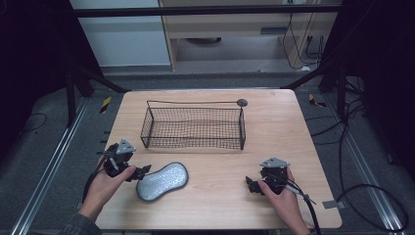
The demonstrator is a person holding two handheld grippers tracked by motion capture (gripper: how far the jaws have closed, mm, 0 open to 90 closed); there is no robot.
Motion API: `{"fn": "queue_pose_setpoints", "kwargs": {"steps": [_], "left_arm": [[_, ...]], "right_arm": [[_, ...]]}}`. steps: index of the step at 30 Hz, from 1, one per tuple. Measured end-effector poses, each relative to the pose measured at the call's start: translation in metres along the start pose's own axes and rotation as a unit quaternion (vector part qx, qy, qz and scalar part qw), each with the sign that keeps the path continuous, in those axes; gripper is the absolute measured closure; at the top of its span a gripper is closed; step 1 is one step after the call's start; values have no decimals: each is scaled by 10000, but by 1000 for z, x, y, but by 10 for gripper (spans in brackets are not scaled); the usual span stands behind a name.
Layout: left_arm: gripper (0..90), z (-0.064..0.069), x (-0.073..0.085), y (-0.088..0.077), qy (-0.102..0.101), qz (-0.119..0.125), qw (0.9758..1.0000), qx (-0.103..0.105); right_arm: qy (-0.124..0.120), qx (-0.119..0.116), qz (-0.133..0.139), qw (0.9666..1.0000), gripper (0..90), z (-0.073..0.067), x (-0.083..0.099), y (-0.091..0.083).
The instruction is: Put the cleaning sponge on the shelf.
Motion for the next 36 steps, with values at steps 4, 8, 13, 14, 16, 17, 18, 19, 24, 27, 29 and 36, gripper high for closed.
{"fn": "queue_pose_setpoints", "kwargs": {"steps": [4, 8, 13, 14, 16, 17, 18, 19, 24, 27, 29, 36], "left_arm": [[55, 8, -2, 4, 117, -320, 9993, 156], [55, 14, -4, 5, 411, -677, 9966, 228], [44, 25, -8, 7, 738, -1023, 9914, 348], [43, 27, -9, 7, 798, -1097, 9900, 388], [42, 30, -9, 8, 835, -1184, 9882, 501], [40, 31, -9, 9, 819, -1218, 9876, 564], [41, 32, -9, 10, 849, -1274, 9863, 613], [41, 34, -8, 11, 863, -1304, 9856, 644], [45, 39, -8, 18, 1023, -1602, 9786, 786], [44, 43, -10, 21, 1122, -1739, 9746, 861], [44, 47, -10, 23, 1154, -1774, 9727, 954], [41, 55, -8, 29, 1276, -1928, 9670, 1067]], "right_arm": [[-13, -48, -4, 10000, 4, 0, 1, -1], [-21, -45, -4, 10000, 4, 0, 1, -1], [-49, -32, -5, 10000, 4, 1, 1, -1], [-49, -32, -5, 10000, 4, 1, 1, -1], [-43, -31, -2, 10000, 4, 1, 1, -1], [-46, -33, -4, 10000, 4, 1, 1, -1], [-48, -31, -5, 10000, 4, 1, 1, -1], [-42, -31, -3, 10000, 4, 1, 1, -1], [-51, -30, 0, 10000, 4, 1, 1, 0], [-45, -24, -6, 10000, 4, 1, 1, 0], [-11, -15, -7, 10000, 4, 0, 0, 0], [-9, -18, -3, 10000, 4, 0, 0, 0]]}}
Point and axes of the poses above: each handheld gripper's, and its own axes: y roughly forward along the jaws, x roughly out of its underside, z roughly to its right, the point moved 8 cm from there along y, roughly forward along the jaws, and after that the axes turned 5 degrees about x, right-handed, at the moved point
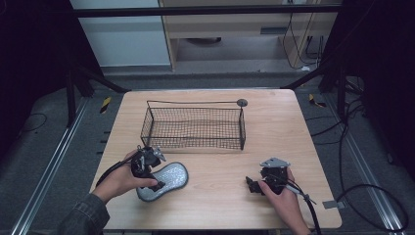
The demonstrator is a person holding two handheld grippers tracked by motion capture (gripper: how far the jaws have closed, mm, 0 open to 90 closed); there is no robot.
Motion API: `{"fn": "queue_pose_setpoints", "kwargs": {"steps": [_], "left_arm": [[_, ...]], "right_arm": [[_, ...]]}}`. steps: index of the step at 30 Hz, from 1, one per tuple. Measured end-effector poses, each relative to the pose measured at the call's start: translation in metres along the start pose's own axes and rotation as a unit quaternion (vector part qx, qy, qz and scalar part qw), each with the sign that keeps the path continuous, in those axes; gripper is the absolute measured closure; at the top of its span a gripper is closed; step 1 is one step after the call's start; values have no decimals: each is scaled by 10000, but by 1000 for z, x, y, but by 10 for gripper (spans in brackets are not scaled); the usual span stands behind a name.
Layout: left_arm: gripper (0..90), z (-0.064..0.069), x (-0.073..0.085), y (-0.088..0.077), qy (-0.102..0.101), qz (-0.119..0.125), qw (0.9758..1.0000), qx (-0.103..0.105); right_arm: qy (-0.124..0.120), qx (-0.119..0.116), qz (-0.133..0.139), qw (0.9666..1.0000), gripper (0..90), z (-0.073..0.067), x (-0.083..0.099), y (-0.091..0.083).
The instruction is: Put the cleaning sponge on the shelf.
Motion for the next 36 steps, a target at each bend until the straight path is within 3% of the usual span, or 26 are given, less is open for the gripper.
{"fn": "queue_pose_setpoints", "kwargs": {"steps": [8, 18, 36], "left_arm": [[41, 3, 0, 17, 50, -257, 9997, 12], [41, 7, 0, 22, 86, -280, 9994, 188], [39, 7, -1, 33, 160, -401, 9989, 197]], "right_arm": [[2, 0, 0, 10000, 4, 0, 0, 0], [-15, -5, 2, 10000, 4, 0, 0, 0], [-21, -17, 0, 10000, 4, 0, 0, 0]]}}
Point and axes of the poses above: each handheld gripper's, and its own axes: y roughly forward along the jaws, x roughly out of its underside, z roughly to its right, the point moved 8 cm from there along y, roughly forward along the jaws, and after that the axes turned 5 degrees about x, right-handed, at the moved point
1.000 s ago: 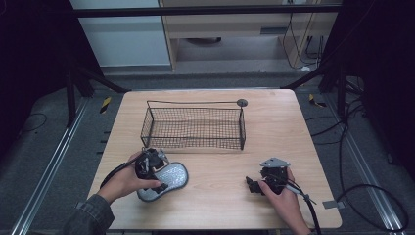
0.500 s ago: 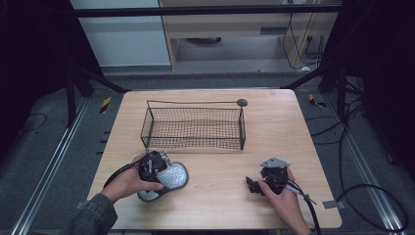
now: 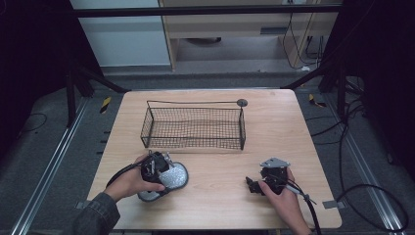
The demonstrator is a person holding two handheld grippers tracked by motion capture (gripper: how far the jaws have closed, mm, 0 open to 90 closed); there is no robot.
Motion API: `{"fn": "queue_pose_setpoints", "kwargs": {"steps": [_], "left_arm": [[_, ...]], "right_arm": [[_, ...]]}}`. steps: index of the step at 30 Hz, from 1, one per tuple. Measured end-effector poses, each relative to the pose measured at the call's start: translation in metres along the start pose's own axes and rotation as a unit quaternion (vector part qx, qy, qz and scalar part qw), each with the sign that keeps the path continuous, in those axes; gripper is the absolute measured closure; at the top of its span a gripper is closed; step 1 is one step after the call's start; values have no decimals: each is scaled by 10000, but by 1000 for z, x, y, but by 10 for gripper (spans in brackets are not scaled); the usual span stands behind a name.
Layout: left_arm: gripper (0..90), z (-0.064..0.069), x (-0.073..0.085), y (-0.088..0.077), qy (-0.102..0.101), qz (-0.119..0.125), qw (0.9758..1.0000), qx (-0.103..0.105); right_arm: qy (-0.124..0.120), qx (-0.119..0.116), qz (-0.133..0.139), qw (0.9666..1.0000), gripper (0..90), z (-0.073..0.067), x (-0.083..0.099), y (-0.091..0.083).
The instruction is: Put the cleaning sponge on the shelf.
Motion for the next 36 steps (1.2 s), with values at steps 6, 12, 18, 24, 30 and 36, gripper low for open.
{"fn": "queue_pose_setpoints", "kwargs": {"steps": [6, 12, 18, 24, 30, 36], "left_arm": [[40, -4, 1, 2, -43, 3, 10000, 36], [33, -4, -1, 5, -15, 1, 10000, 74], [28, -6, 0, 8, -28, -8, 10000, 84], [20, -8, 3, 11, -83, -30, 9999, 78], [20, -11, 4, 12, -122, -1, 9999, 90], [19, -11, 4, 14, -126, 15, 9999, 94]], "right_arm": [[19, -10, -6, 10000, 4, -1, 0, 0], [23, -21, -1, 10000, 4, -1, 0, 0], [-2, -15, 1, 10000, 4, -1, 0, 0], [-2, -16, 1, 10000, 4, -1, 0, 0], [-2, -22, 1, 10000, 4, -1, 0, 0], [-5, -24, 2, 10000, 4, -1, 0, 0]]}}
Point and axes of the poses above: each handheld gripper's, and its own axes: y roughly forward along the jaws, x roughly out of its underside, z roughly to its right, the point moved 8 cm from there along y, roughly forward along the jaws, and after that the axes turned 5 degrees about x, right-handed, at the moved point
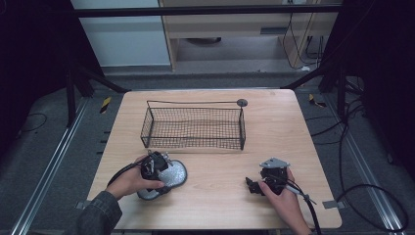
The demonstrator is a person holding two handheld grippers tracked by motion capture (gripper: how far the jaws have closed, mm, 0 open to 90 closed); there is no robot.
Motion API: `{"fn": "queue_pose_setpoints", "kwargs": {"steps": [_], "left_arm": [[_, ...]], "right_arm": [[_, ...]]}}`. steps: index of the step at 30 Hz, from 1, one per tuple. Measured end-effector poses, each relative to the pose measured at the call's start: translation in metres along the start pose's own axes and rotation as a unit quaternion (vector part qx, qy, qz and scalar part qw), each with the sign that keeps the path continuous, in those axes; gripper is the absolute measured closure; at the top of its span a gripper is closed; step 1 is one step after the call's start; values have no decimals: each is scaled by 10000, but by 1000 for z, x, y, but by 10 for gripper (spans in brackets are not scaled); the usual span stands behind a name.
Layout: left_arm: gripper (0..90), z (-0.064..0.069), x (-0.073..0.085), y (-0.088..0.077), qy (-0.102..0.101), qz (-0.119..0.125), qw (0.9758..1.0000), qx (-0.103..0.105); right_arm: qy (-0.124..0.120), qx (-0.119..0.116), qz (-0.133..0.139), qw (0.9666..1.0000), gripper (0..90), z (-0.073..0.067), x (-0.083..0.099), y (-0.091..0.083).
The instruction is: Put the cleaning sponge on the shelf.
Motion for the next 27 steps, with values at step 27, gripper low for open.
{"fn": "queue_pose_setpoints", "kwargs": {"steps": [27], "left_arm": [[95, 0, -6, -38, 163, 492, 9977, -427]], "right_arm": [[-8, -6, -2, 10000, 4, 0, 0, 0]]}}
Point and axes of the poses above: each handheld gripper's, and its own axes: y roughly forward along the jaws, x roughly out of its underside, z roughly to its right, the point moved 8 cm from there along y, roughly forward along the jaws, and after that the axes turned 5 degrees about x, right-handed, at the moved point
